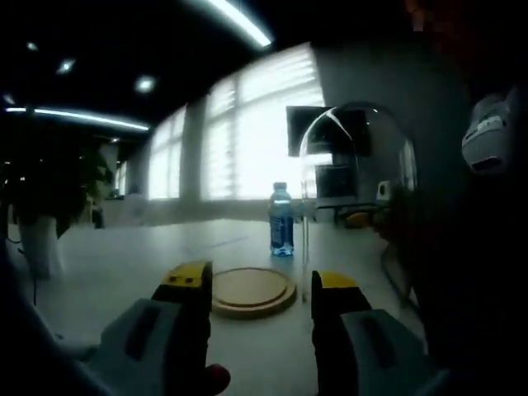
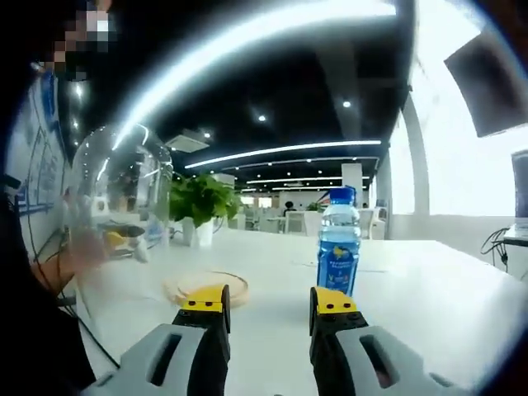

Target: Open the cover put in the Mizone put the cover back on

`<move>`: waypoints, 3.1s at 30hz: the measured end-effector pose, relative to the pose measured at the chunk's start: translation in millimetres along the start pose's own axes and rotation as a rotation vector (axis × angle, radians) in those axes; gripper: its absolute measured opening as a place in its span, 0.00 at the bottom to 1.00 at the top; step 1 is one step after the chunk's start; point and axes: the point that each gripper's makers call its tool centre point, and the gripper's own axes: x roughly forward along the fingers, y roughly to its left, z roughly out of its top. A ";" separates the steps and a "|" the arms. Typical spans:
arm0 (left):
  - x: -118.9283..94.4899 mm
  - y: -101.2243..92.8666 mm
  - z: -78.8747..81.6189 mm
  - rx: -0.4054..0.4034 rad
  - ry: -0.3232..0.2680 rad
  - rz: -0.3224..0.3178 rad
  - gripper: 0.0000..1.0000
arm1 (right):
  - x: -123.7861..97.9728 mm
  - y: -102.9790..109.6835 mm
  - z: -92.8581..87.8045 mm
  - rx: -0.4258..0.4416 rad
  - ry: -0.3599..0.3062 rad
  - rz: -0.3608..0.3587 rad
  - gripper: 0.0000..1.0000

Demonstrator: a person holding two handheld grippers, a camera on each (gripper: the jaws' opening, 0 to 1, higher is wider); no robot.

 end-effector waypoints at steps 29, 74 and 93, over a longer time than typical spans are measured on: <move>3.9 0.6 -6.1 0.001 0.025 -0.002 0.39 | 45.2 -48.5 37.4 -0.040 -0.012 -0.068 0.31; 3.7 -3.5 -4.8 0.042 0.032 -0.012 0.39 | 148.7 -102.1 85.3 -0.040 -0.028 -0.151 0.31; 0.0 -6.2 7.9 0.019 -0.029 -0.037 0.39 | 169.8 -107.3 84.0 -0.024 0.006 -0.144 0.25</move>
